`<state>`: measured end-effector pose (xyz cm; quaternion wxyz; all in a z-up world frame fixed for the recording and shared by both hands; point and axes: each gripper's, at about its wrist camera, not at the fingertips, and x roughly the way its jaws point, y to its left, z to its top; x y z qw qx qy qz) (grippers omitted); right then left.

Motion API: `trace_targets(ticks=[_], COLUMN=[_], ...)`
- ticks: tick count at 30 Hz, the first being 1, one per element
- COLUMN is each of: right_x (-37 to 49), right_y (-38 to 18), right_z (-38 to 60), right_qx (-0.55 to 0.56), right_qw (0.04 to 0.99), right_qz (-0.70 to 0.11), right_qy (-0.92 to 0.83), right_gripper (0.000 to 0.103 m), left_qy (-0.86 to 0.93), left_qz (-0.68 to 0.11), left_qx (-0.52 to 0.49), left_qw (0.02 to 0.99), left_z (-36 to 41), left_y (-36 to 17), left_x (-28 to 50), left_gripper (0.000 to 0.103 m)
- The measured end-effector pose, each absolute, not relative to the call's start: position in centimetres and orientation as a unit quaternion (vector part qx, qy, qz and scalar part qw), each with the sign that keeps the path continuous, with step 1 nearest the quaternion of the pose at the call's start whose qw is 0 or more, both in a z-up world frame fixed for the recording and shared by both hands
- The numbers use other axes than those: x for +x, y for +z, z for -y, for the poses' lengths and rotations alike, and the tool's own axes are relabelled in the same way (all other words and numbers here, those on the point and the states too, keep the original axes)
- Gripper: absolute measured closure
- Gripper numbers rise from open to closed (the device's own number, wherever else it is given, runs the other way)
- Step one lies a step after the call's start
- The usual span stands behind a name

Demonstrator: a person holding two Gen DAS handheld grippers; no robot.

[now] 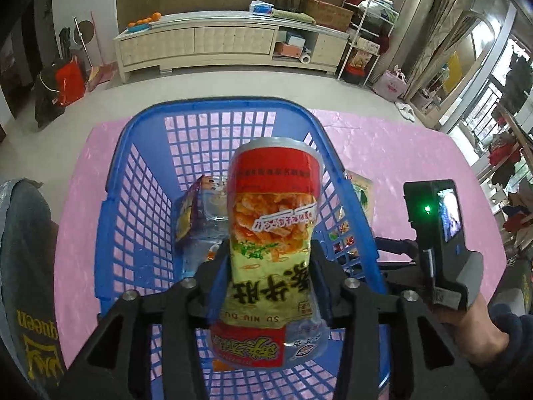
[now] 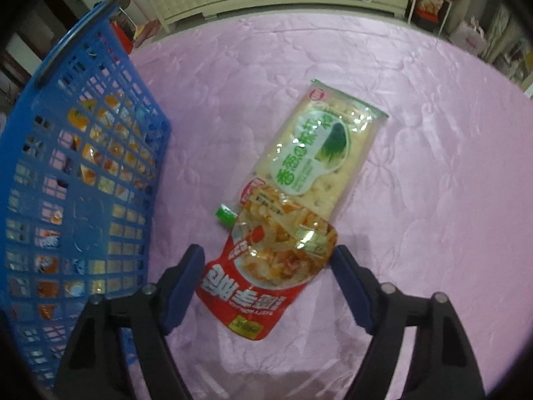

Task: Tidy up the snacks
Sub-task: 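Release the noodle pouch into the basket with the left tool while the right tool grasps the small red packet, then lift the small red packet with the right tool and carry it over the basket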

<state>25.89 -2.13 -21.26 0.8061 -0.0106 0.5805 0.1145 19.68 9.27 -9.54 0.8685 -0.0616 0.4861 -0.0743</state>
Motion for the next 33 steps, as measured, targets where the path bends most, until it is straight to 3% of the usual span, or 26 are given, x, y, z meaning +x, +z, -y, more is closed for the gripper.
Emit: trace_targets(ticks=[3,5,9,11,17,24,33], right_x=[25.5,25.3,24.0,23.4,21.3,19.0,16.5], right_y=[-21.4,-21.5,-21.2,-21.1,-20.6,-17.7,-13.3], right_z=[1.6,1.3,1.7,1.6,2.4,4.1,6.0], right_qx=[-0.031,-0.039,-0.046,-0.043,-0.039,-0.025,-0.010], right_qw=[0.808,0.810,0.812,0.812,0.809,0.818,0.835], right_qz=[-0.578,-0.575,-0.569,-0.569,-0.568,-0.552,-0.517], right_qy=[0.109,0.111,0.120,0.127,0.144,0.162,0.190], right_gripper=[0.034,0.038,0.062,0.068,0.075,0.094,0.094], left_qy=[-0.067,-0.064,-0.063,-0.066,-0.064,-0.056,-0.060], left_qz=[-0.497,-0.493,-0.481,-0.486,-0.510,-0.492,-0.445], left_qx=[-0.069,-0.064,-0.060,-0.046,-0.003,-0.005,0.008], left_qw=[0.863,0.865,0.872,0.870,0.858,0.869,0.894], left_z=[-9.2,-9.2,-9.6,-9.7,-8.9,-9.0,-8.5], left_y=[-10.2,-10.2,-9.7,-9.8,-10.5,-9.1,-4.9], left_x=[19.7,19.3,18.2,17.8,16.7,15.4,12.9], left_gripper=[0.045,0.045,0.042,0.042,0.042,0.039,0.031])
